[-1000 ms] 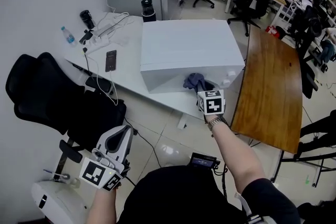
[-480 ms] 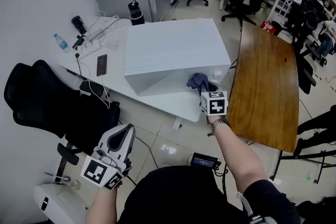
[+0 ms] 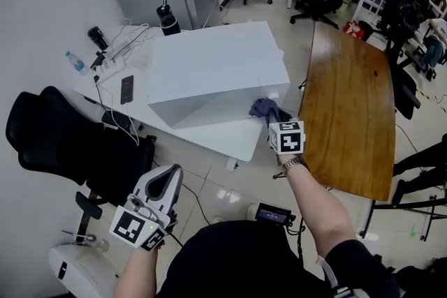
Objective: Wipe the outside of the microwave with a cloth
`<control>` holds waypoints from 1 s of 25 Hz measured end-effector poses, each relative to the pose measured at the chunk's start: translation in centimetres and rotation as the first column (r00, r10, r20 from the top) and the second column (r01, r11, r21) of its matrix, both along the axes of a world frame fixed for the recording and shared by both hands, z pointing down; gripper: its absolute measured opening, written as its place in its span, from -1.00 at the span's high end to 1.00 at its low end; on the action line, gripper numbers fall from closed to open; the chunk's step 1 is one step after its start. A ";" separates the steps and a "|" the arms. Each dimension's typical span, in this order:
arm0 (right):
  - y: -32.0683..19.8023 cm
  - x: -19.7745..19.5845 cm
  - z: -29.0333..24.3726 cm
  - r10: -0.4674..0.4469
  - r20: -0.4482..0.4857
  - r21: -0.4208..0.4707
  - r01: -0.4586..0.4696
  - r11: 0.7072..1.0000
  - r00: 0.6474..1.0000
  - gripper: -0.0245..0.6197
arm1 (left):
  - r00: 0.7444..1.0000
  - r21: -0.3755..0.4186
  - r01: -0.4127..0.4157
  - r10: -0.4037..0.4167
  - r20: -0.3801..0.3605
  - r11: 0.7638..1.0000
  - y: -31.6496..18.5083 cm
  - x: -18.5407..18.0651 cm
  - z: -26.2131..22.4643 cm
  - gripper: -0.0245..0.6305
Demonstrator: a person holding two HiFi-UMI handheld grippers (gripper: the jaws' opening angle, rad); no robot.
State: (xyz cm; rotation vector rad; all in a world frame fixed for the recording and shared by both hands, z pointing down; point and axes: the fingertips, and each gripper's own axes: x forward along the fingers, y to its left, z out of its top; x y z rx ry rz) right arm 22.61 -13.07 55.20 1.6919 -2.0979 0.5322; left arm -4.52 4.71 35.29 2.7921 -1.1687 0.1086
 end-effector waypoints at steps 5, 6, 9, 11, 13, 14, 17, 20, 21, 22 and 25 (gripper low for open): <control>0.1 1.8 0.0 -0.005 0.008 0.003 0.005 1.000 1.000 0.78 | 1.000 -0.003 -0.007 0.007 0.008 1.000 0.1 2.2 0.0 0.91; 0.2 2.1 0.0 -0.004 0.010 0.003 0.004 1.000 1.000 0.78 | 1.000 -0.003 -0.006 0.006 0.009 1.000 0.1 2.6 0.0 0.91; 0.2 3.2 -0.1 -0.002 0.016 0.009 0.002 1.000 1.000 0.78 | 1.000 -0.006 -0.004 0.004 0.012 1.000 0.1 3.5 0.2 0.91; 0.2 3.8 -0.2 -0.005 0.017 0.013 0.004 1.000 1.000 0.78 | 1.000 -0.007 -0.006 0.006 0.014 1.000 0.1 4.2 0.3 0.91; 0.3 4.4 -0.5 -0.007 0.017 0.017 0.007 1.000 1.000 0.78 | 1.000 -0.008 -0.010 0.011 0.013 1.000 0.0 5.0 0.3 0.91; 0.4 4.6 -0.6 -0.009 0.018 0.019 0.009 1.000 1.000 0.78 | 1.000 -0.008 -0.013 0.013 0.012 1.000 0.0 5.5 0.2 0.91; 0.7 5.3 -1.2 -0.017 0.023 0.031 0.016 0.999 1.000 0.78 | 1.000 -0.007 -0.020 0.020 0.011 1.000 -0.1 6.6 0.3 0.91; 1.0 6.0 -2.3 -0.026 0.029 0.053 0.024 0.998 0.999 0.78 | 1.000 -0.005 -0.025 0.025 0.007 1.000 -0.2 7.5 0.4 0.91; 1.1 6.2 -2.7 -0.029 0.031 0.061 0.027 0.998 0.999 0.78 | 1.000 -0.004 -0.027 0.027 0.006 1.000 -0.2 7.9 0.4 0.91; 1.2 6.4 -3.1 -0.031 0.033 0.069 0.029 0.997 0.999 0.78 | 1.000 -0.003 -0.029 0.029 0.005 1.000 -0.2 8.2 0.4 0.91; 1.8 6.9 -4.5 -0.042 0.043 0.090 0.038 0.995 0.998 0.78 | 0.999 0.000 -0.034 0.034 0.001 0.999 0.0 9.1 0.4 0.91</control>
